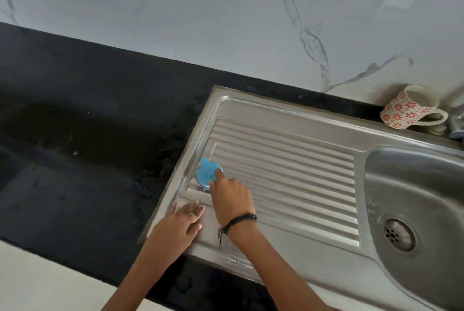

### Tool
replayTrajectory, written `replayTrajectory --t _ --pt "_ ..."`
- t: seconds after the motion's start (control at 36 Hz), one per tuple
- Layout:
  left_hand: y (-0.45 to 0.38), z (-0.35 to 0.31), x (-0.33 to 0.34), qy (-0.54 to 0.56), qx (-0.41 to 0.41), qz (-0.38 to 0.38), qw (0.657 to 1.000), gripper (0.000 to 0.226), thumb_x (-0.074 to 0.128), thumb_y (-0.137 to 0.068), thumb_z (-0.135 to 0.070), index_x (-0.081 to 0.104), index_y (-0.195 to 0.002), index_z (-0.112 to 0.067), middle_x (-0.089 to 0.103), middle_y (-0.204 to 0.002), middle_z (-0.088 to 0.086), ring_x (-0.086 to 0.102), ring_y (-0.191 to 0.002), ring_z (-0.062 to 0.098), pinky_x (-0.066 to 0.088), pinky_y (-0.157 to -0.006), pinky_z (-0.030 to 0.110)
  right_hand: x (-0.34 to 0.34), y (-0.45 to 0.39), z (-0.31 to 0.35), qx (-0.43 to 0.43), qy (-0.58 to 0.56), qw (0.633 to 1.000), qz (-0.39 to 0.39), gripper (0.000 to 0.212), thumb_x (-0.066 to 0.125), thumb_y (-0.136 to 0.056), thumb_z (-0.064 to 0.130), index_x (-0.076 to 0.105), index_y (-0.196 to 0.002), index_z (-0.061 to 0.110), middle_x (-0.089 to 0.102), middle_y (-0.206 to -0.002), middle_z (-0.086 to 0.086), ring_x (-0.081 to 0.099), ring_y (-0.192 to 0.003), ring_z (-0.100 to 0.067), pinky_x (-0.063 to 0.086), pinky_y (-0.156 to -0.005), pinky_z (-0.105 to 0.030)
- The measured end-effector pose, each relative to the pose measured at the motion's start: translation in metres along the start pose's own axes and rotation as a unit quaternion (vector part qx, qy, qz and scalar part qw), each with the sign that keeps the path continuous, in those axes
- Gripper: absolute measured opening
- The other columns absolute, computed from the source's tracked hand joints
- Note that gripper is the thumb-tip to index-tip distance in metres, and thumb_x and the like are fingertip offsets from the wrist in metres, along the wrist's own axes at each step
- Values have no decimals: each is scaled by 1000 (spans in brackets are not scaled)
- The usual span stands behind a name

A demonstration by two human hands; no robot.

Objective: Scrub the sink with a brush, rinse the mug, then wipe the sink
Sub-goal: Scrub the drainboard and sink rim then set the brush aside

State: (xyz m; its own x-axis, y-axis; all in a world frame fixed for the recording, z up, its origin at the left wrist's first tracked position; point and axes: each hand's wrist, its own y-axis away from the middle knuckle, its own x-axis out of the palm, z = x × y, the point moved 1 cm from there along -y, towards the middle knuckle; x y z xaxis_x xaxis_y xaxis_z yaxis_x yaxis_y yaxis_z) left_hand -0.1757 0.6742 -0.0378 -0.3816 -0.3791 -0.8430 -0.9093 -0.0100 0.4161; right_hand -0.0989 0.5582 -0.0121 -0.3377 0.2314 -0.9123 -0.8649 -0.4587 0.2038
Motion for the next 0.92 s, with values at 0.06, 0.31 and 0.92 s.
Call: replayTrajectory --t 0.06,0.31,0.92 --pt "3 6 3 -13 16 10 1000 66 23 -74 -46 65 -118 -21 60 -126 -8 59 -114 6 21 -108 18 -6 -7 -5 22 -10 1000 -14 31 34 -100 15 40 -130 9 65 -102 -13 63 -91 -30 43 -67 -34" --pt "6 1 15 -37 10 -1 999 59 24 -95 -43 17 -149 -22 10 -156 -9 7 -145 16 -5 -113 23 -31 -79 0 70 -27 996 -52 28 35 -99 17 50 -120 7 63 -112 -15 60 -102 -31 46 -80 -37" --pt "-9 -39 25 -60 139 -12 988 68 25 -75 -47 56 -129 -18 49 -137 -5 52 -121 4 39 -100 22 -33 19 -65 219 -21 975 -42 33 31 -98 10 41 -129 6 64 -114 -13 61 -105 -31 46 -78 -36"
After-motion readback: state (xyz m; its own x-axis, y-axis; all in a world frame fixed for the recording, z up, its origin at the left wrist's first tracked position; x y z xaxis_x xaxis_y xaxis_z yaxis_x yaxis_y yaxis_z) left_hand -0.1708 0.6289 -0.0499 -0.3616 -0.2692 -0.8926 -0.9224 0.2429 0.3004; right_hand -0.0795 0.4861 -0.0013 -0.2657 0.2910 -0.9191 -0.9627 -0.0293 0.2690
